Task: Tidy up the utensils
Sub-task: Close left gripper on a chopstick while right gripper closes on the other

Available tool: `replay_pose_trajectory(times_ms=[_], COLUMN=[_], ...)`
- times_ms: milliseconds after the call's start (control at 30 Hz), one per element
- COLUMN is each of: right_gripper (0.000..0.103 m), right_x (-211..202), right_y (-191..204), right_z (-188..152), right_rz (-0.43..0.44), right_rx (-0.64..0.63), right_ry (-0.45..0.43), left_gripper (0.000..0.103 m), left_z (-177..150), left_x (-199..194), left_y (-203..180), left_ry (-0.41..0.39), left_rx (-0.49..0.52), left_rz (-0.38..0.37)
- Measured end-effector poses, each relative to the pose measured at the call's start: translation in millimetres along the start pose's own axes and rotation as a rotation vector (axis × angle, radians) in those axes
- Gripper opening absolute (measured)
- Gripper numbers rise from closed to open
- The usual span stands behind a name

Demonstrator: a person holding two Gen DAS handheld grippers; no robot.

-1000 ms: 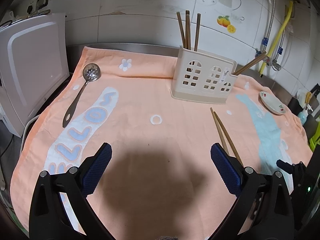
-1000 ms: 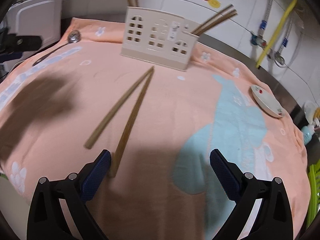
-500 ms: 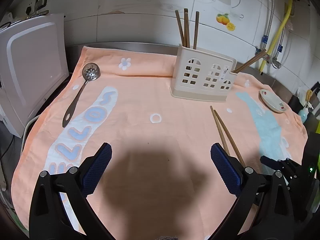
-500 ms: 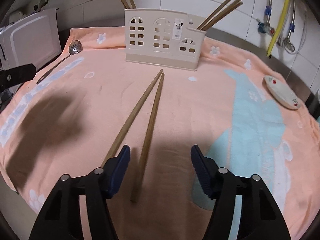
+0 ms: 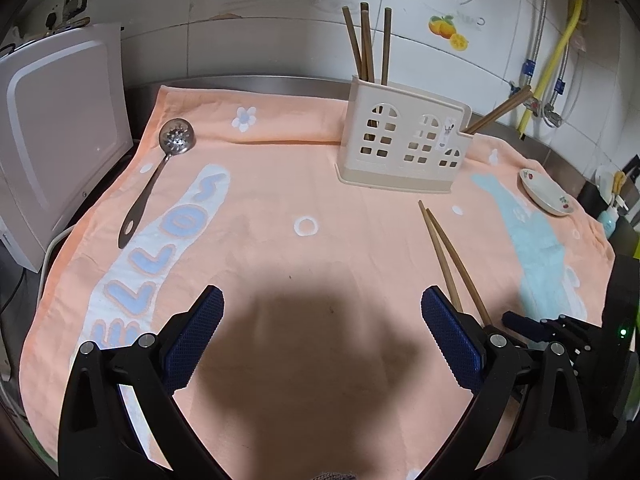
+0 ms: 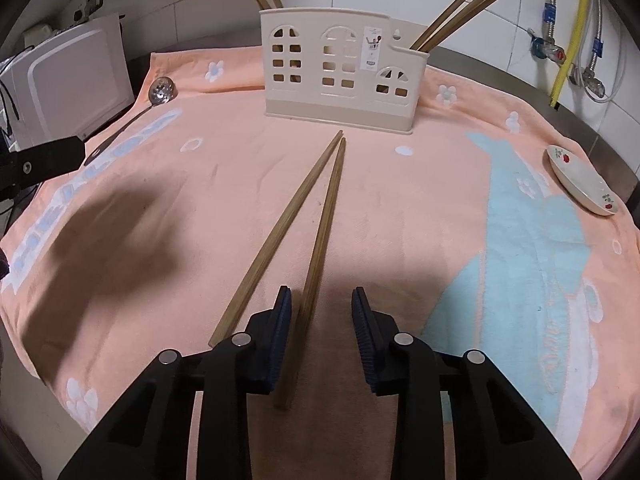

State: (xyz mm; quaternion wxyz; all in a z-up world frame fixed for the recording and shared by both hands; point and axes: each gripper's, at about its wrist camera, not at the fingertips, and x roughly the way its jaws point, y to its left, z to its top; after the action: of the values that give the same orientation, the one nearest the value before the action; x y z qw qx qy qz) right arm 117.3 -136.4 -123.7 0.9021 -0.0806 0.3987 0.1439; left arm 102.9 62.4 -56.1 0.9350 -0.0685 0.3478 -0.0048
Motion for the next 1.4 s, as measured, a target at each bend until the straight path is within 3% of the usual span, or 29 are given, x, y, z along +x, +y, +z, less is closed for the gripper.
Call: replay_pose_trajectory(times_ms=[233, 467, 633, 800, 1200, 1400], right_gripper=[0.012, 0.004, 0.004, 0.008, 0.009, 0.007], right_x=[0, -8, -10, -8, -3, -8], right_y=[-7, -21, -32, -33, -17, -30], right_z=[-1, -3, -6, -7, -10, -12], right_rz=[0.014, 0.028, 0.073, 0.125, 0.053, 0.068], right_rx=[0.022, 0.059, 0.097, 0.115, 0.019, 0.07], right_ry=[-0.01, -0.038, -0.038, -0.033, -0.033, -0.044], left_gripper=[0.098, 0.098, 0.098, 0.098, 0.098, 0.097], left_z=[-5, -16, -24, -26, -26, -29], left_x=[5, 16, 23, 25, 24, 26], left_y=[-12, -37, -56, -62, -56, -64], left_ry=[0.021, 0.059, 0.083, 0.09, 0.096, 0.096], left_rx=[0.032, 0.068, 0.097, 0.103, 0.09, 0.09], left_rz=[-0.015, -0.072, -0.125, -0.114, -0.106, -0.134])
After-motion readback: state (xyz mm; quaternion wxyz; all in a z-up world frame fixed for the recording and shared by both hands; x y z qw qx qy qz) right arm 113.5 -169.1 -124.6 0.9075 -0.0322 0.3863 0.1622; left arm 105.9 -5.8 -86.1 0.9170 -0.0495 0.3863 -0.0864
